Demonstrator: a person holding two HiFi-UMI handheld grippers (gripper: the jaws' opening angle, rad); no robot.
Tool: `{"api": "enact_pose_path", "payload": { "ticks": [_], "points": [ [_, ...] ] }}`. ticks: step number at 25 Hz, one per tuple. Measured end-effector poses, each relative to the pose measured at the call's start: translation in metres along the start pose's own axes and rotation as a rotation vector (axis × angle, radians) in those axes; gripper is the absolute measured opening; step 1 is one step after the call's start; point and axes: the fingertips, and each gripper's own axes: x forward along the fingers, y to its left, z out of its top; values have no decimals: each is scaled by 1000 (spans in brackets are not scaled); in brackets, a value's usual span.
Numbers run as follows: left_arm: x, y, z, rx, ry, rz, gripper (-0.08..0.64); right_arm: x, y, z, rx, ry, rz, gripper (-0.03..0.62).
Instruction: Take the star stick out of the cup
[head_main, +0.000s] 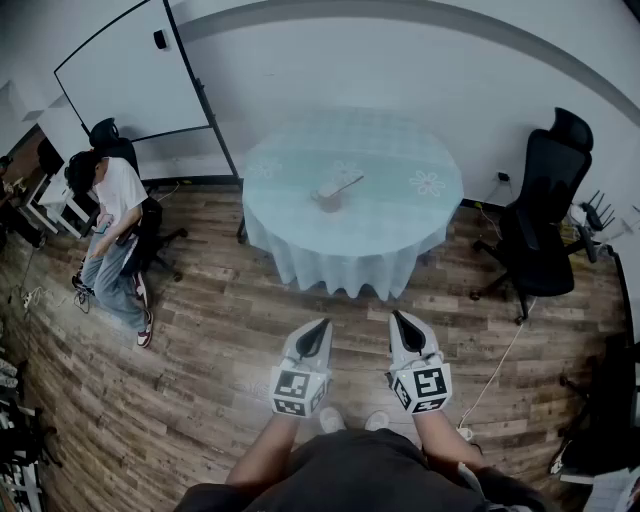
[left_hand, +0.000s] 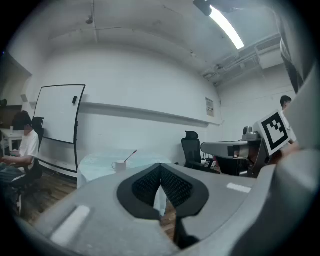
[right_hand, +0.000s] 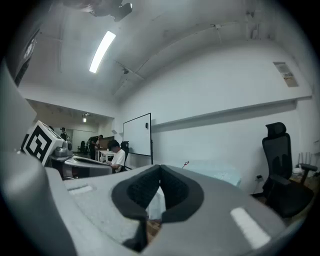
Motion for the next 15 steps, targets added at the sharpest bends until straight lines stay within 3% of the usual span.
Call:
{"api": "enact_pose_path", "payload": {
  "ticks": [7, 15],
  "points": [
    [-9, 6, 6, 12, -16, -5, 5, 5, 20, 3, -38, -1, 13, 3],
    [-16, 27, 2, 0, -19, -11, 5, 21, 43, 0, -3, -11, 36, 3]
  ]
}}
